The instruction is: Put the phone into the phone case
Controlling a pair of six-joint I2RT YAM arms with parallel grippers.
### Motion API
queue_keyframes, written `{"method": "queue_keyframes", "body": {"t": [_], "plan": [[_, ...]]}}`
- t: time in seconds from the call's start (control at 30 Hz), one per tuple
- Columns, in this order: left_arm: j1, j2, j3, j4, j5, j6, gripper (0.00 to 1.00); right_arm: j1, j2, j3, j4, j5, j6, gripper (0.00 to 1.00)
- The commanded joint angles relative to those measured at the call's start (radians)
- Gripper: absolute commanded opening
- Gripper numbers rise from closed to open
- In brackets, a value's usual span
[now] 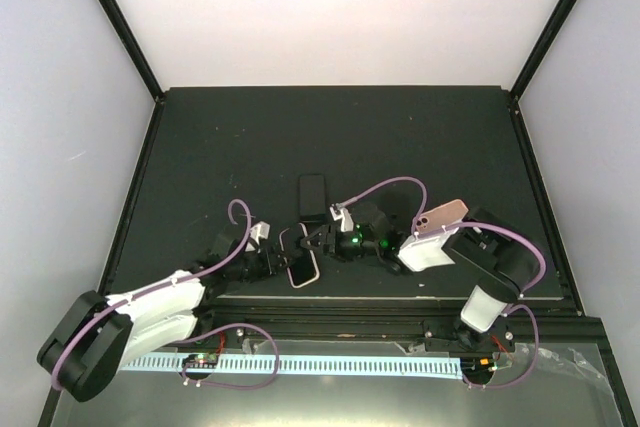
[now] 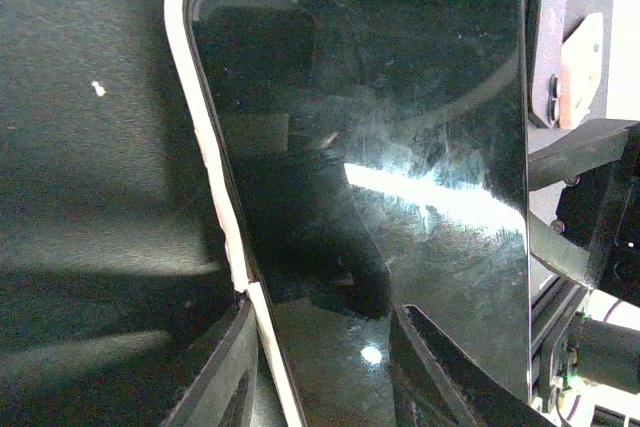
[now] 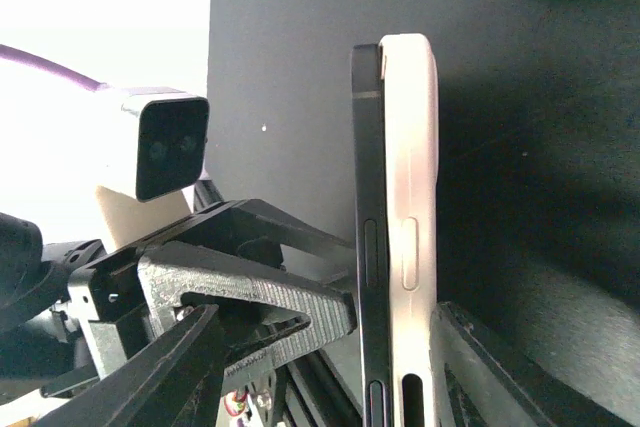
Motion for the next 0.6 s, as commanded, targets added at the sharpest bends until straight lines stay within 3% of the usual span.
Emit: {"method": "queue_keyframes", "body": {"t": [0.0,0.27,0.57], "plan": [[0.029,-0.038,0.001,-0.001,0.002,0.020,0.39,0.008,0.028,0.010,0.121,-0.064,0.029,0.57],[0.050,-0.078,-0.015,0.011,0.038,0.027,0.38,0.009,0.031,0.030,0.106,-0.095,0.029,0.54],[0.084,-0.162,-0.019,-0.088,0.047,0.070,0.37,0.010,0.077,0.042,0.138,-0.147,0.053,0.52]]}}
